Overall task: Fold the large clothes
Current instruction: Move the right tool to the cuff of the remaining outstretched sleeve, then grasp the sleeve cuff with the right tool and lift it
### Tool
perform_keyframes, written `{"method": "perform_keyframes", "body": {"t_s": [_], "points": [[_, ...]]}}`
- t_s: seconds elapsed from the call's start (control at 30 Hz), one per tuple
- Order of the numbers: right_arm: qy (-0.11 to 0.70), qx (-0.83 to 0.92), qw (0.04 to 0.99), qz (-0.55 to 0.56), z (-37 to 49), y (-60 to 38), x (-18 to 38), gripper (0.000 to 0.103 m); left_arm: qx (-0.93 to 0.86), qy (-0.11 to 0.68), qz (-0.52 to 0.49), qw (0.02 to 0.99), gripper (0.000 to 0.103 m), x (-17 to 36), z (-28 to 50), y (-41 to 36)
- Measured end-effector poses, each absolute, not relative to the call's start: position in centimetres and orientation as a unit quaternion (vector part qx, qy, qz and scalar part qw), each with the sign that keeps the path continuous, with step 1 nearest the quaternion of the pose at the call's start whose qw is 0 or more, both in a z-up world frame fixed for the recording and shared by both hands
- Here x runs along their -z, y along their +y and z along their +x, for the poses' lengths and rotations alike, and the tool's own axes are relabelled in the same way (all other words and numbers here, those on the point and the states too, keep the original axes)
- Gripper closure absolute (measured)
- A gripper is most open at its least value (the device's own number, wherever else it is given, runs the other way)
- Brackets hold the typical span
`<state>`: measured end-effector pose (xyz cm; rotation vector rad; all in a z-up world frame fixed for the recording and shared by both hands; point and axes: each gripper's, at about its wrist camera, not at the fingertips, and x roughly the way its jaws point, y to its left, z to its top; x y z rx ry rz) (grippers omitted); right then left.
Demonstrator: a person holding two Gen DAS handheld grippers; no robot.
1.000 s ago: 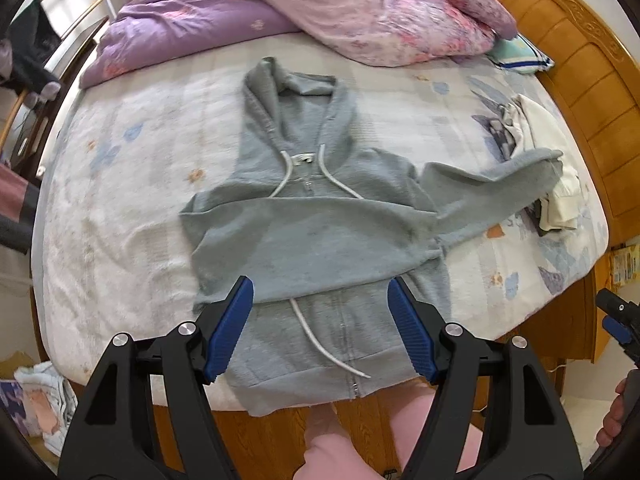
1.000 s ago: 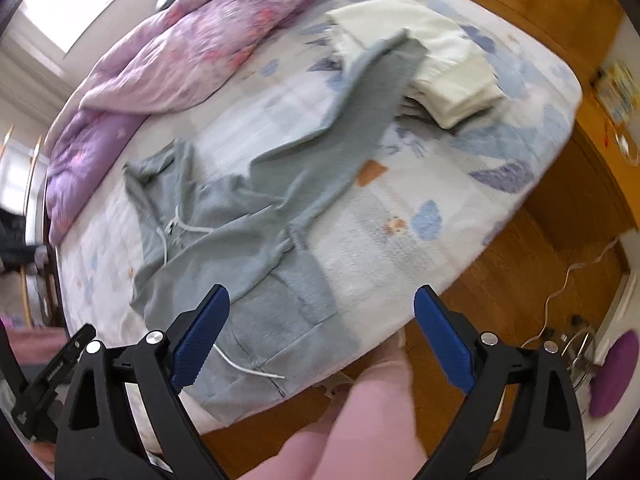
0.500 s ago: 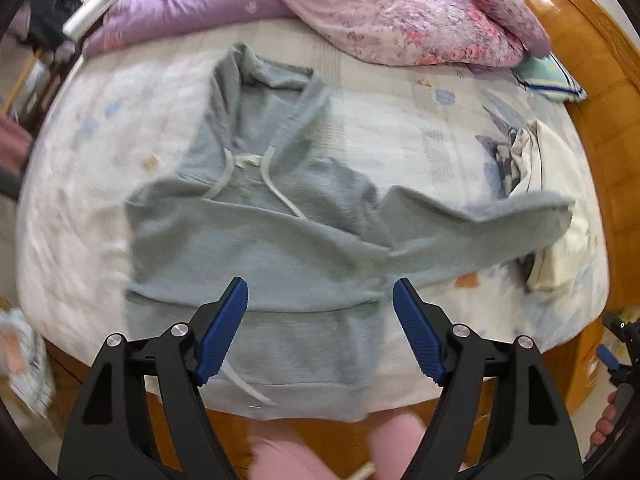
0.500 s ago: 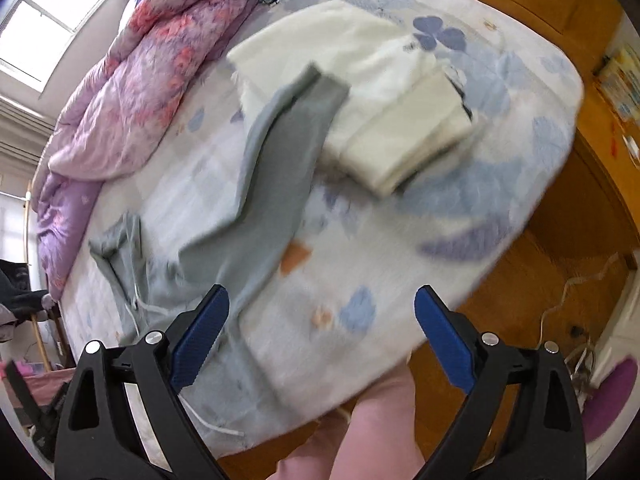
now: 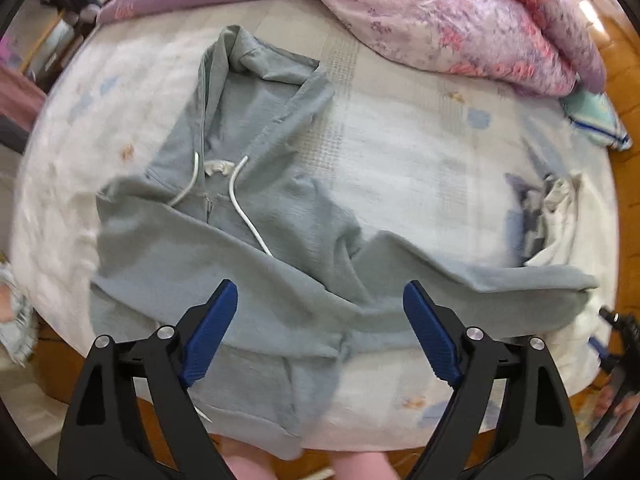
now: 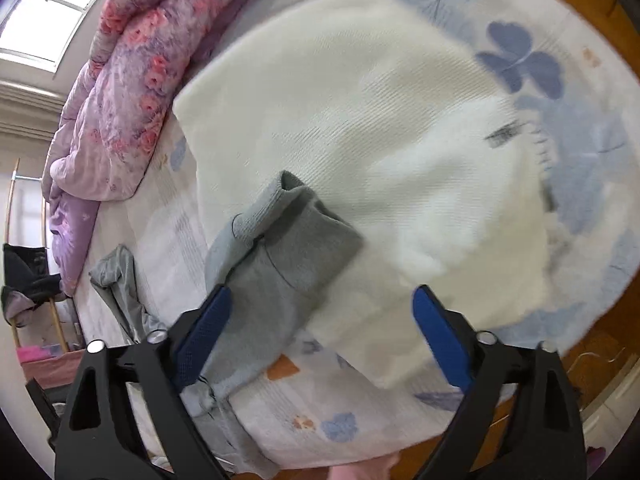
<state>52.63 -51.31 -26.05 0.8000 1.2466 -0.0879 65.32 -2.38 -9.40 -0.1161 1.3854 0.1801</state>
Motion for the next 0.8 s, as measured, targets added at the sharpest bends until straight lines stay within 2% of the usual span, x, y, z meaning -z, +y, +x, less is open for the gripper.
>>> {"method": "perform_keyframes", "body": {"t_s": [0.03,0.1,0.23,0.27,0.3,0.33,0.37,0.5,0.53,0.57,0.6,0.67,0.73,0.8], "points": [[0.571,0.031,0.732,0.370,53.2,-51.0,26.7,0.026,-0.081,0.640,-0.044,0.763,0.018,9.8,65.6,-2.6],[0.585,0.019,0.713,0.386,54.5,-50.2,28.8,0.045,-0.086,0.651,-0.014,0.754,0.018,10.7,66.1,-3.2],[0.583,0.053,0.691,0.425,55.5,-50.0,31.9,0.049,-0.079,0.665,-0.010,0.743,0.018,12.1,66.2,-3.9],[0.576,0.061,0.687,0.437,55.6,-50.2,32.2,0.053,-0.079,0.668,-0.011,0.740,0.018,12.5,66.2,-4.0],[0.568,0.069,0.687,0.447,55.5,-50.3,32.3,0.068,-0.078,0.669,-0.013,0.739,0.018,12.8,66.1,-4.1],[0.560,0.061,0.691,0.452,55.5,-50.1,32.0,0.074,-0.075,0.670,-0.015,0.739,0.018,12.9,66.0,-4.2],[0.554,0.061,0.700,0.446,55.4,-49.9,31.3,0.088,-0.071,0.670,-0.017,0.739,0.018,13.2,65.9,-4.2],[0.528,0.052,0.732,0.428,54.3,-49.2,28.0,0.091,-0.047,0.680,-0.029,0.731,0.018,15.6,66.0,-4.4],[0.523,0.049,0.734,0.431,54.0,-49.4,27.5,0.091,-0.039,0.684,-0.033,0.728,0.024,16.3,66.1,-4.4],[0.514,0.044,0.738,0.436,53.5,-49.6,26.6,0.092,-0.030,0.690,-0.035,0.723,0.040,17.4,66.3,-4.6],[0.507,0.042,0.740,0.439,53.2,-50.0,26.1,0.092,-0.025,0.699,-0.032,0.714,0.046,18.8,66.5,-4.7],[0.491,0.039,0.742,0.454,52.2,-51.0,24.9,0.092,-0.020,0.713,-0.025,0.700,0.067,21.2,66.8,-5.0],[0.462,0.018,0.750,0.473,51.4,-51.6,23.1,0.093,-0.013,0.722,-0.020,0.691,0.073,23.8,67.1,-5.3],[0.445,0.004,0.767,0.463,51.1,-51.5,21.0,0.093,-0.009,0.732,-0.006,0.681,0.075,26.4,67.5,-5.7]]}}
